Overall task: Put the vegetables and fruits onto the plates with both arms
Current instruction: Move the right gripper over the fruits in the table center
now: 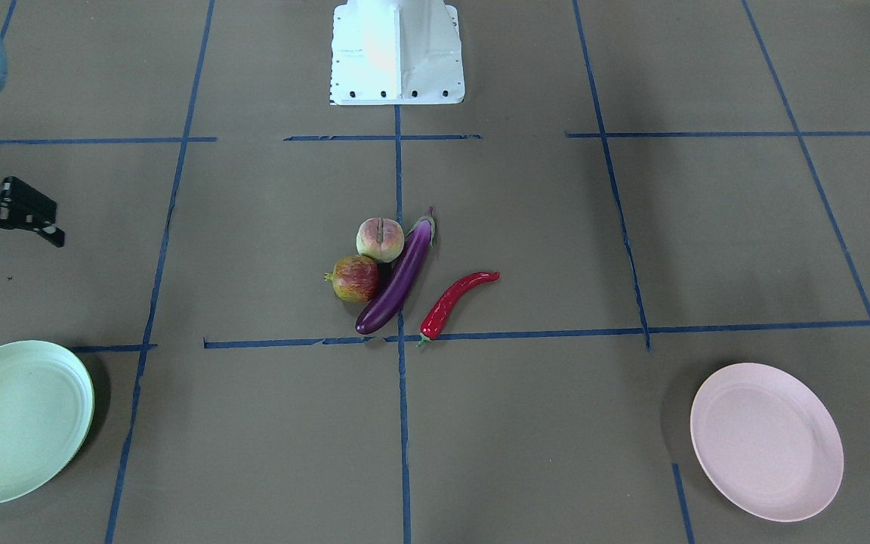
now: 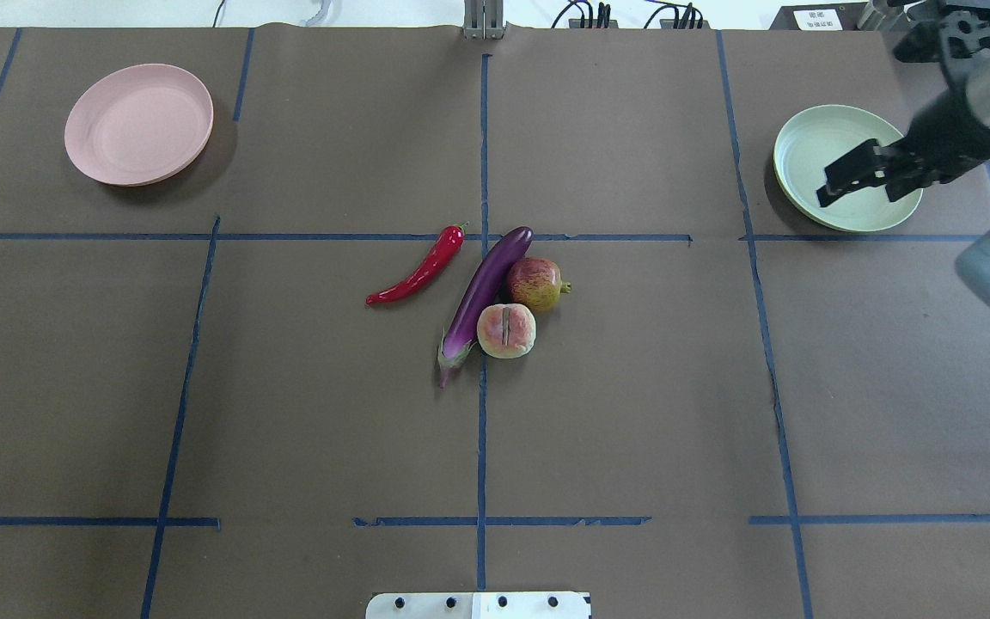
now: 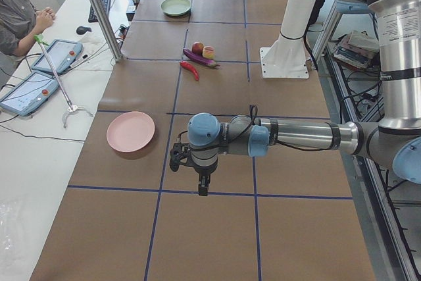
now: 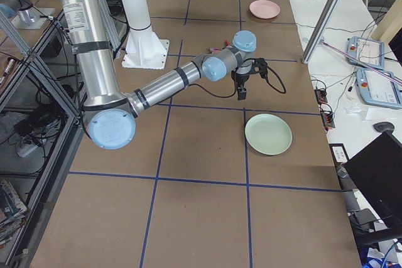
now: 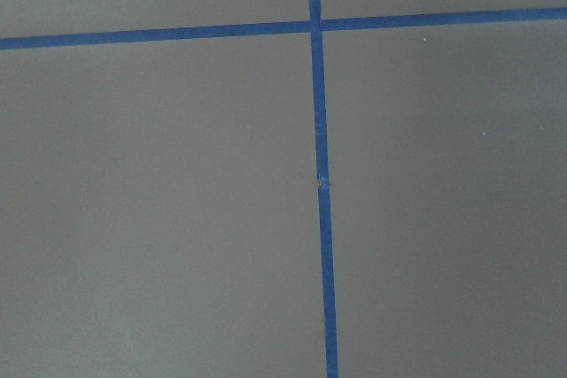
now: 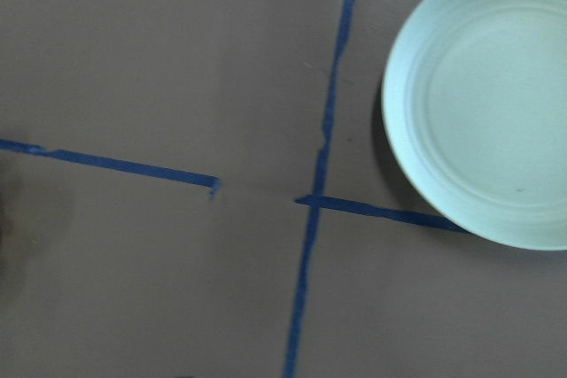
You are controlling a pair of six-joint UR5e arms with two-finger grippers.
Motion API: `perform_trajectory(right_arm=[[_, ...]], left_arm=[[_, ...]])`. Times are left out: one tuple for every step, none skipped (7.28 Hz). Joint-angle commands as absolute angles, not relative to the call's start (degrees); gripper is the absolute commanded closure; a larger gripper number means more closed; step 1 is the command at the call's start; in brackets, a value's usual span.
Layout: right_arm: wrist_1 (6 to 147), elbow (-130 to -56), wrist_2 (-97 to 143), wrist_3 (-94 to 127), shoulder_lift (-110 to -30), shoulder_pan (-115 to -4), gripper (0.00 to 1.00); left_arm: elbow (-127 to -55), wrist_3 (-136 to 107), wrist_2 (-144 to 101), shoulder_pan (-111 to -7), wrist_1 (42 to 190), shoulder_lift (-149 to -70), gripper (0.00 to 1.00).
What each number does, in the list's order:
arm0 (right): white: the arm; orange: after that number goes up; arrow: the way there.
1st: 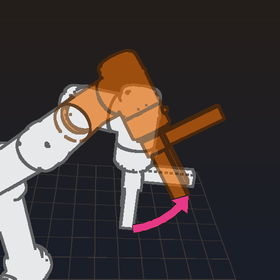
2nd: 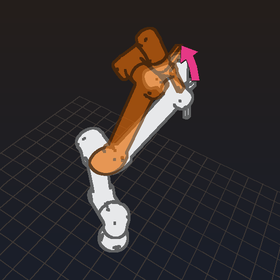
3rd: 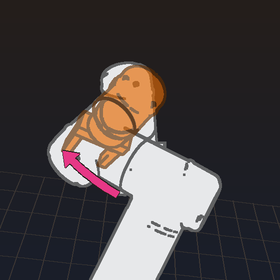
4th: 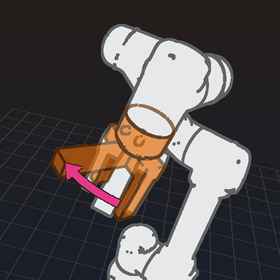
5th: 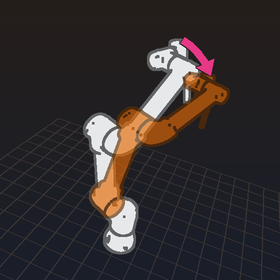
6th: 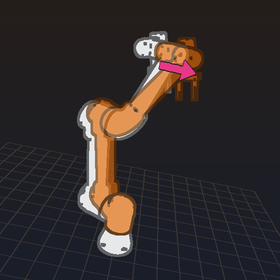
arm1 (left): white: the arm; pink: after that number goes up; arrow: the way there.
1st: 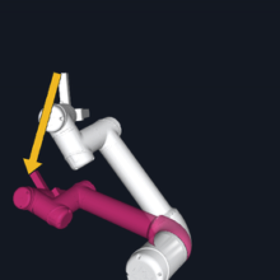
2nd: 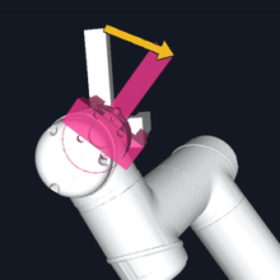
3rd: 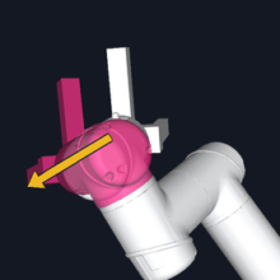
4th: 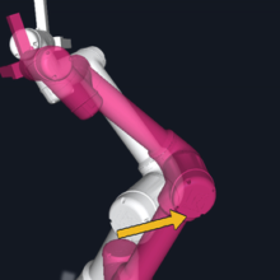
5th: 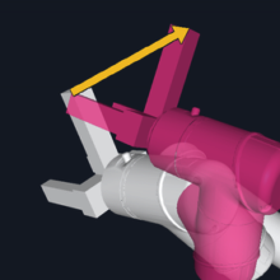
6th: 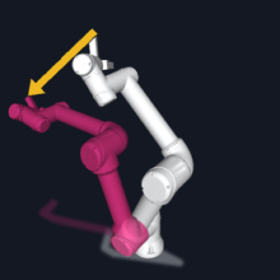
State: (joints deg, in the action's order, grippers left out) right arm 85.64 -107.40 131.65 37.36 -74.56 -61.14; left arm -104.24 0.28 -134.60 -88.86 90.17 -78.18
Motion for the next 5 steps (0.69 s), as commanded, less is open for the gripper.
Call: perform_trajectory(right_arm=[[86.13,-107.67,123.00,52.84,-66.22,-49.28,0.00],[86.39,-107.58,120.18,58.30,-63.22,-45.04,0.00],[86.48,-107.32,116.32,63.67,-60.32,-40.39,0.00],[88.66,-107.23,111.84,67.55,-57.51,-36.25,0.00],[95.12,-106.53,107.36,69.94,-52.52,-32.38,0.00]], left_arm=[[-104.33,0.26,-134.74,-88.86,90.26,-78.22,0.00],[-104.24,0.26,-134.74,-88.77,90.26,-78.22,0.00],[-104.24,0.26,-134.74,-88.77,90.26,-78.22,0.00],[-104.24,0.26,-134.74,-88.77,90.26,-78.22,0.00],[-104.24,0.26,-134.74,-88.77,90.26,-78.22,0.00]])
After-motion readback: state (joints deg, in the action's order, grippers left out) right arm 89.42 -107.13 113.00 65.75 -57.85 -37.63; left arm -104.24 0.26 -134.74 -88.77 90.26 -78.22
